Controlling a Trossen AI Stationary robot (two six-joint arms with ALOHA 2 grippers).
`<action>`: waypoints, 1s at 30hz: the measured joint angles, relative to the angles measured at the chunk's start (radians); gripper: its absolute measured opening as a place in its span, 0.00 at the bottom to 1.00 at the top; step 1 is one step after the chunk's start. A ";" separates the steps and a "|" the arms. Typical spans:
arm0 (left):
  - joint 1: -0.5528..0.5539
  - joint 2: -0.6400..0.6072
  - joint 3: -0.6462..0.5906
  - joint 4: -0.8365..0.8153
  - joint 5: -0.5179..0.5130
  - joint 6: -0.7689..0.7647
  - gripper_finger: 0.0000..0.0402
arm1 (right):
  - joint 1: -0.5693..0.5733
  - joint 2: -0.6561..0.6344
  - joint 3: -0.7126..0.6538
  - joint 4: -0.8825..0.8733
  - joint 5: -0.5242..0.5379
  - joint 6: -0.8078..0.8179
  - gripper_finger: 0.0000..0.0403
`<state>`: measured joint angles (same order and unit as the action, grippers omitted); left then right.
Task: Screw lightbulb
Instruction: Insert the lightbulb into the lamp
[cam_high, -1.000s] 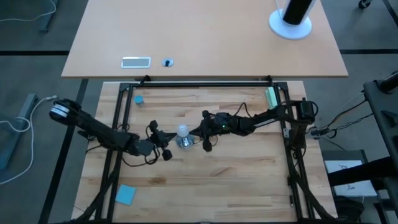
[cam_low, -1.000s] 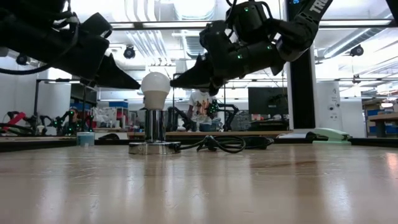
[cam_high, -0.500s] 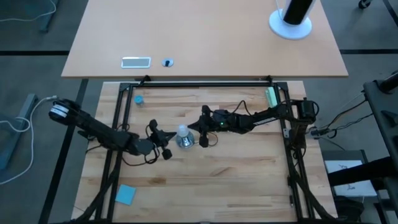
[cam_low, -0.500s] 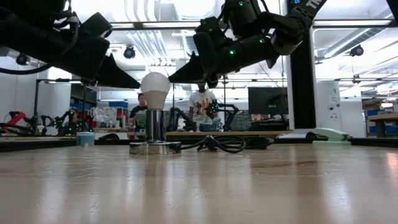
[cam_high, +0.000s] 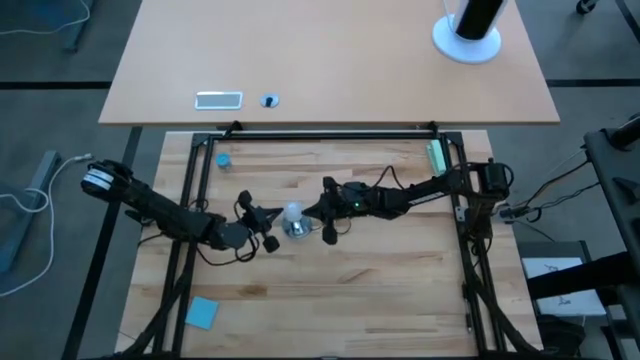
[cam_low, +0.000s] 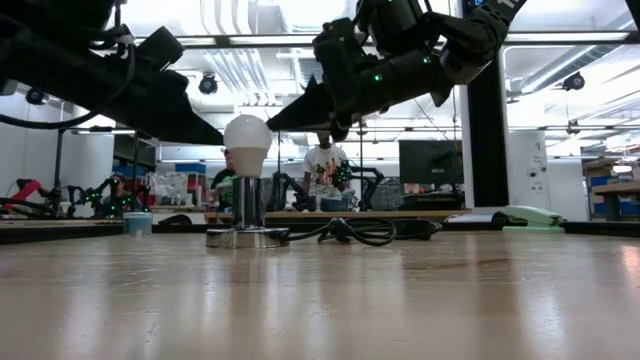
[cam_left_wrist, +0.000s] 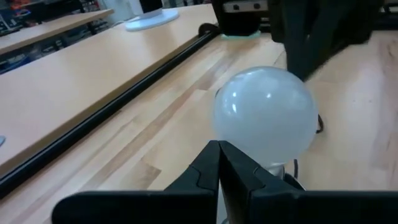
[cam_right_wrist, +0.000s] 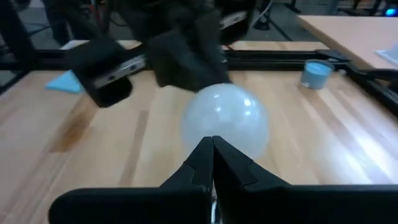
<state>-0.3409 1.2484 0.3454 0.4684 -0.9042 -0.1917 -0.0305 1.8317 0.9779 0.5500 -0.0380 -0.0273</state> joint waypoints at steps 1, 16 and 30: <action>-0.001 0.000 0.000 -0.001 -0.004 -0.006 0.00 | 0.002 0.000 0.000 -0.005 -0.001 0.000 0.00; -0.047 -0.083 0.000 -0.041 0.095 0.003 0.00 | -0.002 -0.023 -0.003 -0.099 0.133 -0.025 0.00; -0.043 -0.052 0.000 -0.046 0.072 -0.019 0.00 | 0.000 -0.023 -0.002 -0.036 0.081 -0.036 0.00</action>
<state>-0.3840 1.1961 0.3454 0.4229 -0.8324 -0.2110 -0.0307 1.8091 0.9756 0.5139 0.0433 -0.0631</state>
